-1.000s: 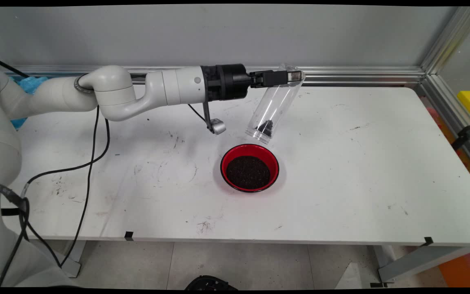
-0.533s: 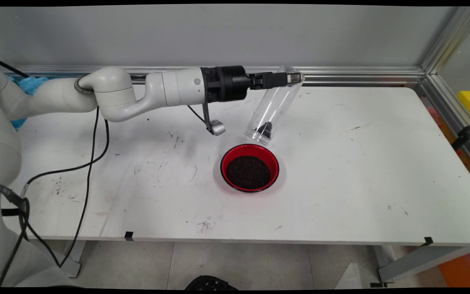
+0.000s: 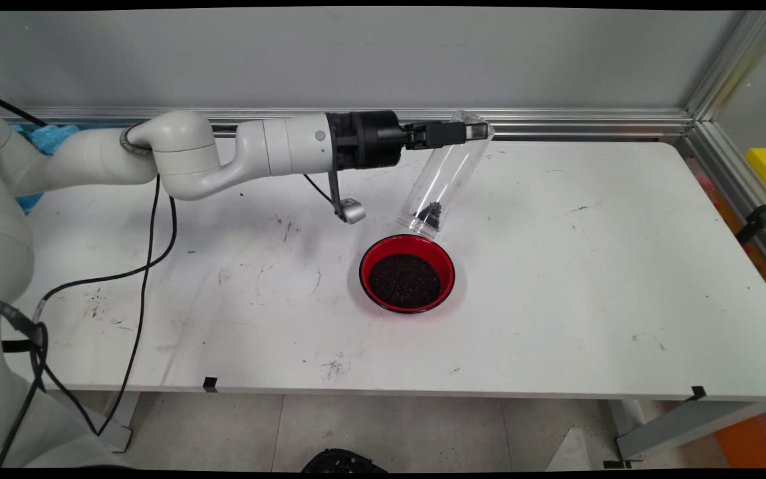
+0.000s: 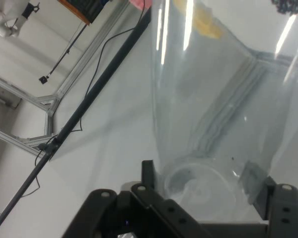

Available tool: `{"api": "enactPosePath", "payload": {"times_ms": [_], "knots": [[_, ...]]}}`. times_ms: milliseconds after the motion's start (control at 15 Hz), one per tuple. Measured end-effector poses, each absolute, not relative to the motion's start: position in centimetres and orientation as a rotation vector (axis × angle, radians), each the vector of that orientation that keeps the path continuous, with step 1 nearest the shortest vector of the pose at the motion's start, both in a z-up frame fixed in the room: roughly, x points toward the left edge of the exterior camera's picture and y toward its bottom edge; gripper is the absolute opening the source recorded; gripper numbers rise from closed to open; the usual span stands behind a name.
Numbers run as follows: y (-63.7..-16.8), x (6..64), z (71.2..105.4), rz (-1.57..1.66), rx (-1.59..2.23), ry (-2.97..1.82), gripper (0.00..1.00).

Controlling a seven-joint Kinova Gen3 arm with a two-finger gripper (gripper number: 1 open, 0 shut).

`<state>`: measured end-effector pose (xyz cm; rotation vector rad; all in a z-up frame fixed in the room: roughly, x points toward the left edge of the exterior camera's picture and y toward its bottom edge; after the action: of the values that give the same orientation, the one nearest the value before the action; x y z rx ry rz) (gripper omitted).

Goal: Pour the black seasoning powder in the red bowl

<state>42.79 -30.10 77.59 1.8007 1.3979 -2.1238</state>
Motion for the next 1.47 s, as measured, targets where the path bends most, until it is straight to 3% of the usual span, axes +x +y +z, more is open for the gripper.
{"api": "enactPosePath", "payload": {"times_ms": [733,1467], "knots": [[-29.9,43.8,78.0,-2.093,1.768,1.553,0.00],[-30.5,45.2,81.2,-2.102,1.646,1.833,0.00]]}}
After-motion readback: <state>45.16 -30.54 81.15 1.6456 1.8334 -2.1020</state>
